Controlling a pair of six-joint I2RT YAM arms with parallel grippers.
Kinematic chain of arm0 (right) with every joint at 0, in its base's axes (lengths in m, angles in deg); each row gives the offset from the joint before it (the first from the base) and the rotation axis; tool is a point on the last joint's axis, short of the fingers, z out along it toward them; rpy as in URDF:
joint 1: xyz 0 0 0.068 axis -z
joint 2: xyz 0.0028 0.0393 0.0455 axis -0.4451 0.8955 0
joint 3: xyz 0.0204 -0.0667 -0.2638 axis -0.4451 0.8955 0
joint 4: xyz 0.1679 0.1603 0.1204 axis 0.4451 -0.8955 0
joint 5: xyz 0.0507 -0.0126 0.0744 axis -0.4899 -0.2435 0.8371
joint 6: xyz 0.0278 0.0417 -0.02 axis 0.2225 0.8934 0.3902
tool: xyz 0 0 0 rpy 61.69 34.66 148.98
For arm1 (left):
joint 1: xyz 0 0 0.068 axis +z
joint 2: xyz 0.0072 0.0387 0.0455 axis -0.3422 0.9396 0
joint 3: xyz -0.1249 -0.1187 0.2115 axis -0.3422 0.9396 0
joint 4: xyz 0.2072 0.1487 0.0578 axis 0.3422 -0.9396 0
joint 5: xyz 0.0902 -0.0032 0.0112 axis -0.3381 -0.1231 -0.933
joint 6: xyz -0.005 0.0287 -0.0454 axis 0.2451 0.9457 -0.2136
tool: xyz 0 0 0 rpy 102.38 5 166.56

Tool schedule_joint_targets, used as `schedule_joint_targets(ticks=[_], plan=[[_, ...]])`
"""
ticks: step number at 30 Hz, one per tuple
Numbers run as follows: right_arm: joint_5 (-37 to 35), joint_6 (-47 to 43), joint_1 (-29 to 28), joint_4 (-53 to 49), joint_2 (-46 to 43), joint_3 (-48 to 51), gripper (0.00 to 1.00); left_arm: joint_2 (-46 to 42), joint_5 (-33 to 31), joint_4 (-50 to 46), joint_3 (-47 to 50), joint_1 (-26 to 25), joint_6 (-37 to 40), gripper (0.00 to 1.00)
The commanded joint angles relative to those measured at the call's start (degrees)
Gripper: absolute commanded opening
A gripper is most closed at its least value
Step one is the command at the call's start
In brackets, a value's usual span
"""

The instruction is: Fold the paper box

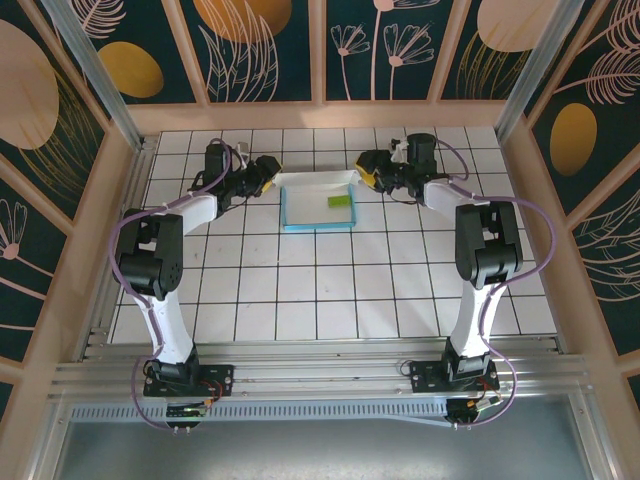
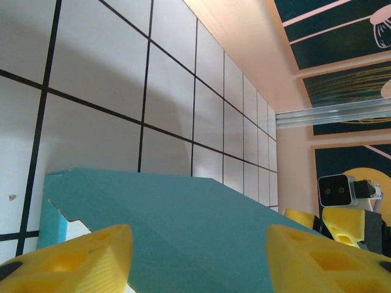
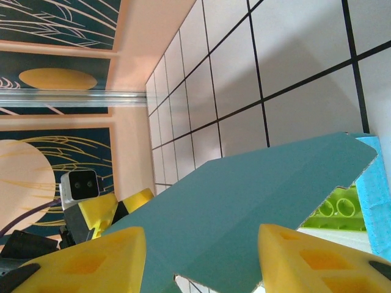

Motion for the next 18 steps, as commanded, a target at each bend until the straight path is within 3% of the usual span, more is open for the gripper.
schedule_joint_targets(ticks=[1,12,18], plan=[[0.11,2.49,-0.75,3.81,0.46,1.34,0.52,-0.3,1.5,2.86,1.15,-0.46,-2.33,0.59],[-0.98,6.84,-1.39,8.34,0.64,3.06,0.52,0.73,3.14,11.01,3.15,-1.29,-9.68,0.59],[-1.47,14.03,-2.33,16.22,1.15,6.14,0.52,1.59,3.13,14.46,3.22,-2.17,-12.78,0.6]])
